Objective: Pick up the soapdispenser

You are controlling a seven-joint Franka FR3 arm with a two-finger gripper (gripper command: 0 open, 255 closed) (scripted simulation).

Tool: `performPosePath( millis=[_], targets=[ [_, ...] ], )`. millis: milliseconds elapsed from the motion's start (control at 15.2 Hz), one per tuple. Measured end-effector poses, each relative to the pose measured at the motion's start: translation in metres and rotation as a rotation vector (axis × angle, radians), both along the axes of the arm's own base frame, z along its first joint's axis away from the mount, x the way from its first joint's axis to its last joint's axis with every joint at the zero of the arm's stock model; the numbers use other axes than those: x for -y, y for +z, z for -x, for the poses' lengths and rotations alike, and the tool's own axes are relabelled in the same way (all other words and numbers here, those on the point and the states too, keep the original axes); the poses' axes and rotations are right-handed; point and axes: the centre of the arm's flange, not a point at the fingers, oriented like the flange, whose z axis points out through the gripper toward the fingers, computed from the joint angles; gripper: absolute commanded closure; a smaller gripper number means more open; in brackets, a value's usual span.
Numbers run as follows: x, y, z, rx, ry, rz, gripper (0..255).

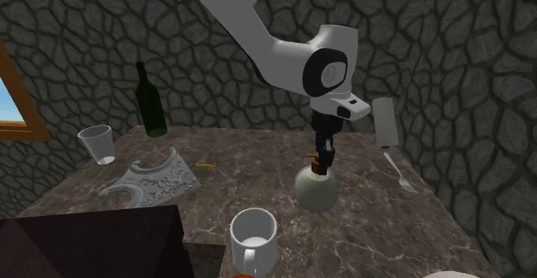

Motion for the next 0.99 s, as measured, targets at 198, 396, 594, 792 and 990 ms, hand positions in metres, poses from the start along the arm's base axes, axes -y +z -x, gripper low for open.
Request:
performPosePath(
  millis=[198,396,594,792,990],
  targets=[
    [0.0,0.013,0.0,0.0,0.0,0.0,255],
    [0.0,0.029,-0.001,0.0,0.0,0.0,255],
    [-0.001,0.045,-0.001,0.0,0.0,0.0,255],
    [0.0,0.061,-0.001,0.0,0.0,0.0,255],
    [-0.001,0.074,0.001,0.0,0.0,0.0,255]
  ],
)
